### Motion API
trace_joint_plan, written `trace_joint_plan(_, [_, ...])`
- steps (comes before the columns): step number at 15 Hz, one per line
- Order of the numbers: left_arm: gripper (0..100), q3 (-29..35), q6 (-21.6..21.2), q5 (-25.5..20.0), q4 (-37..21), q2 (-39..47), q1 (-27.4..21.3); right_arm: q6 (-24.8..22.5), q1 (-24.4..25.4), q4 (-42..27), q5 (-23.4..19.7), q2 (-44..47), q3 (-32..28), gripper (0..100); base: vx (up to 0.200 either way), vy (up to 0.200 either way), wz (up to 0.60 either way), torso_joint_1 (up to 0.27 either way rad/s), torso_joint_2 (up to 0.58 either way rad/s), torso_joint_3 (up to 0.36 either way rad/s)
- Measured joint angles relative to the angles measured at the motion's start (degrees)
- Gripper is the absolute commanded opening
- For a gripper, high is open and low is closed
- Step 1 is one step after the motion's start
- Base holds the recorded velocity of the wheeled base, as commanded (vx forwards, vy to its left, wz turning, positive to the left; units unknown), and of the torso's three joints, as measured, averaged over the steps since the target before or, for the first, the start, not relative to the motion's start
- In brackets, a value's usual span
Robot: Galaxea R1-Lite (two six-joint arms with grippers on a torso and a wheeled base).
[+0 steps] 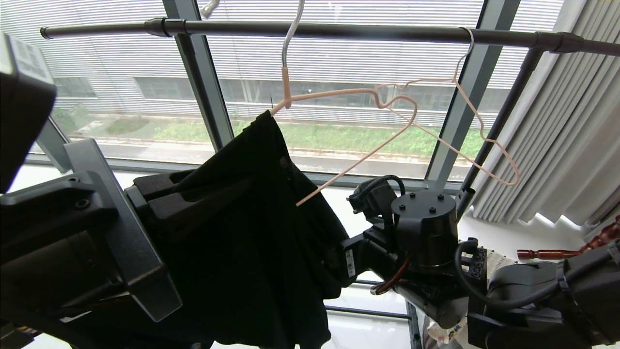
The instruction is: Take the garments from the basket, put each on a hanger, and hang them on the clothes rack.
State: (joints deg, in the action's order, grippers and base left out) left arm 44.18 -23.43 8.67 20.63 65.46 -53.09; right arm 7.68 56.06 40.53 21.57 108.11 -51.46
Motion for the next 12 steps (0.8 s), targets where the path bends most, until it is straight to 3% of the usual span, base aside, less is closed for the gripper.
trace_joint_plan(3, [0, -0.83, -0.4, 0.2, -0.11, 0.02, 0.23, -1.66, -4.44, 0.0, 1.85, -0.39, 0.09, 100, 0.0, 0.0, 0.0, 0.0, 0.0, 0.0])
trace_joint_plan(8, [0, -2.56, -0.71, 0.22, -0.05, -0.17, 0.83, -3.25, -11.72, -0.85, 1.41, -4.83, 0.46, 100, 0.0, 0.0, 0.0, 0.0, 0.0, 0.0])
trace_joint_plan(12, [0, -4.38, -1.72, 0.06, -0.05, -1.38, 1.11, -3.56, -15.41, -3.75, -3.67, -9.26, 1.21, 100, 0.0, 0.0, 0.0, 0.0, 0.0, 0.0])
